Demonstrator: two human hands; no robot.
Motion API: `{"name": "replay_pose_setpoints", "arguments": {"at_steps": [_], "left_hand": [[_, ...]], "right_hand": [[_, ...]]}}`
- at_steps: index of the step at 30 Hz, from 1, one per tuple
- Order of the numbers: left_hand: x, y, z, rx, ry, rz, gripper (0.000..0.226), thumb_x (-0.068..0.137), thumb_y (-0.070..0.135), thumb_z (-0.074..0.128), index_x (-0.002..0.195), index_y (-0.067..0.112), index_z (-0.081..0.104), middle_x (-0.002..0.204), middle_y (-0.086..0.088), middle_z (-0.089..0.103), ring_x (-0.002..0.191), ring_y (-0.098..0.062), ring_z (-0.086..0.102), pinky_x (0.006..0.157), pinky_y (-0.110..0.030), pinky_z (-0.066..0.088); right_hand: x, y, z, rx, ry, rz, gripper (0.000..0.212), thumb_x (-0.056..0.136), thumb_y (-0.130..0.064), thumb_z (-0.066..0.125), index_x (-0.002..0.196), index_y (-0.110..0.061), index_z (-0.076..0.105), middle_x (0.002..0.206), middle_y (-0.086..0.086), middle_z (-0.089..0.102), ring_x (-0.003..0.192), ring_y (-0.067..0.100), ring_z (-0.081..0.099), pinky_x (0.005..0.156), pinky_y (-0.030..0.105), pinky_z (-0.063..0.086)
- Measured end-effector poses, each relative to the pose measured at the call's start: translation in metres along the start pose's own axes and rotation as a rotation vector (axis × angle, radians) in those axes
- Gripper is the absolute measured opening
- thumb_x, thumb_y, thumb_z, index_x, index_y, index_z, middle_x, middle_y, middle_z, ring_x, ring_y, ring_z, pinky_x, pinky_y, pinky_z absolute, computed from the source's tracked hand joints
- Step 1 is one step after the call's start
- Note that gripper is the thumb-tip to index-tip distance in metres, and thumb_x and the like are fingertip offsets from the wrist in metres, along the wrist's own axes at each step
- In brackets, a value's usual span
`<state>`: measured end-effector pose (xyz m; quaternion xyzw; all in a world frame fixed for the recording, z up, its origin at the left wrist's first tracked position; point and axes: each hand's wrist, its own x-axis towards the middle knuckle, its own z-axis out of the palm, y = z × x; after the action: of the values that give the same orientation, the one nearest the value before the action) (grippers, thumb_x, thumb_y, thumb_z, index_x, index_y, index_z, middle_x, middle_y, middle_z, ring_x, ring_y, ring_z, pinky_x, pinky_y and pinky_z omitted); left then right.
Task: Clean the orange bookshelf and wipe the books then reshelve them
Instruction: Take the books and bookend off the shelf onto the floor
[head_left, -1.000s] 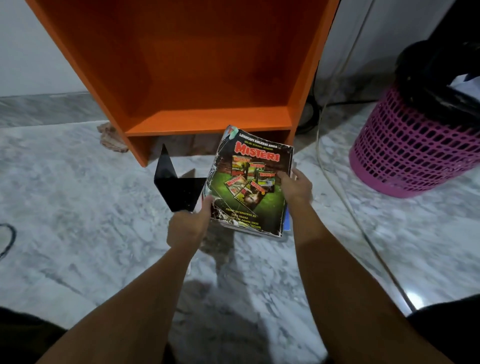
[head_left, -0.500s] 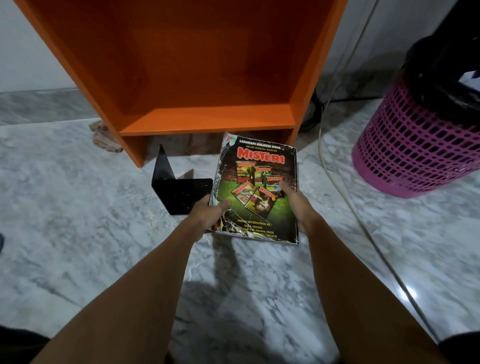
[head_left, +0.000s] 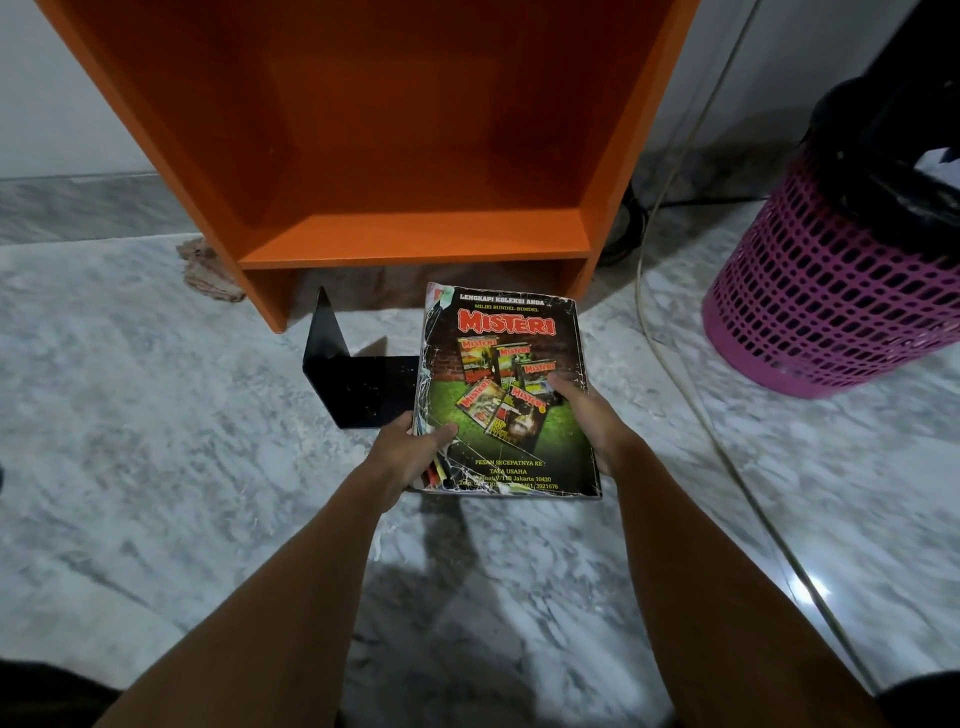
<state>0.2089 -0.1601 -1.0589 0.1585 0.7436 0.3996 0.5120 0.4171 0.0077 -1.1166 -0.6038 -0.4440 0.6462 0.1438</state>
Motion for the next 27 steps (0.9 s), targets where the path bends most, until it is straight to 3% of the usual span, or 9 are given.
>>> {"name": "replay_pose_setpoints", "arguments": {"at_steps": [3,7,9,13,15,18,21,24,27], "left_hand": [[0.002,0.006,-0.002,0.049,-0.017,-0.011,0.041,0.086,0.034,0.073,0.122,0.019,0.061,0.110,-0.004,0.071,0.098,-0.023,0.068,0.095,-0.044,0.053],[0.005,0.024,-0.006,0.307,0.045,0.007,0.053,0.085,0.043,0.070,0.126,0.014,0.056,0.121,-0.007,0.065,0.104,-0.024,0.063,0.093,-0.035,0.050],[0.003,0.046,-0.014,0.427,0.074,0.027,0.071,0.083,0.046,0.071,0.139,0.010,0.045,0.133,-0.009,0.057,0.117,-0.029,0.057,0.102,-0.039,0.046],[-0.024,0.120,-0.036,0.564,0.044,0.132,0.060,0.092,0.041,0.062,0.140,0.007,0.046,0.143,-0.010,0.050,0.127,-0.028,0.050,0.107,-0.034,0.040],[-0.050,0.169,-0.050,0.637,0.061,0.175,0.053,0.093,0.042,0.061,0.135,0.009,0.054,0.145,-0.010,0.048,0.131,-0.026,0.047,0.109,-0.032,0.039],[-0.102,0.249,-0.068,0.639,-0.036,0.192,0.042,0.094,0.036,0.062,0.127,0.009,0.060,0.139,-0.012,0.053,0.125,-0.030,0.052,0.105,-0.041,0.044],[-0.168,0.333,-0.089,0.573,-0.082,0.222,0.042,0.095,0.034,0.062,0.129,0.009,0.059,0.138,-0.011,0.052,0.123,-0.032,0.052,0.099,-0.038,0.046],[-0.257,0.424,-0.118,0.595,-0.058,0.263,0.040,0.098,0.036,0.056,0.130,0.012,0.056,0.128,-0.005,0.053,0.118,-0.031,0.054,0.087,-0.036,0.047],[-0.336,0.495,-0.152,0.549,-0.035,0.290,0.042,0.097,0.034,0.059,0.129,0.008,0.058,0.118,-0.017,0.063,0.100,-0.032,0.062,0.085,-0.045,0.053]], "right_hand": [[-0.026,-0.017,0.010,-0.011,0.081,-0.039,0.104,0.045,-0.088,0.071,0.130,-0.032,0.057,0.126,0.004,0.066,0.112,0.028,0.064,0.102,0.052,0.047],[-0.067,-0.053,0.030,-0.073,0.241,-0.182,0.044,0.086,-0.043,0.069,0.123,-0.019,0.063,0.108,0.001,0.065,0.093,0.018,0.060,0.086,0.029,0.046],[-0.073,-0.073,0.033,-0.128,0.292,-0.212,0.039,0.090,-0.030,0.064,0.127,-0.018,0.059,0.105,0.002,0.060,0.091,0.018,0.056,0.081,0.027,0.041],[-0.108,-0.135,0.033,-0.162,0.217,-0.154,0.021,0.090,-0.026,0.064,0.107,-0.014,0.065,0.099,0.006,0.069,0.082,0.021,0.063,0.076,0.032,0.049],[-0.136,-0.179,0.031,-0.179,0.158,-0.175,0.026,0.090,-0.029,0.064,0.112,-0.016,0.066,0.105,0.008,0.069,0.084,0.021,0.065,0.079,0.036,0.053],[-0.196,-0.258,0.027,-0.172,0.027,-0.177,0.056,0.092,-0.036,0.064,0.143,-0.021,0.046,0.139,0.003,0.052,0.121,0.029,0.056,0.101,0.044,0.047],[-0.268,-0.342,0.024,-0.144,-0.041,-0.189,0.053,0.097,-0.032,0.060,0.147,-0.022,0.042,0.143,0.002,0.049,0.123,0.029,0.056,0.088,0.040,0.049],[-0.352,-0.434,0.027,-0.226,-0.059,-0.268,0.051,0.098,-0.034,0.059,0.145,-0.024,0.044,0.147,0.003,0.047,0.125,0.026,0.053,0.103,0.045,0.045],[-0.435,-0.520,0.035,-0.324,-0.104,-0.357,0.048,0.099,-0.035,0.057,0.144,-0.023,0.045,0.149,0.004,0.046,0.131,0.026,0.049,0.109,0.046,0.040]]}}
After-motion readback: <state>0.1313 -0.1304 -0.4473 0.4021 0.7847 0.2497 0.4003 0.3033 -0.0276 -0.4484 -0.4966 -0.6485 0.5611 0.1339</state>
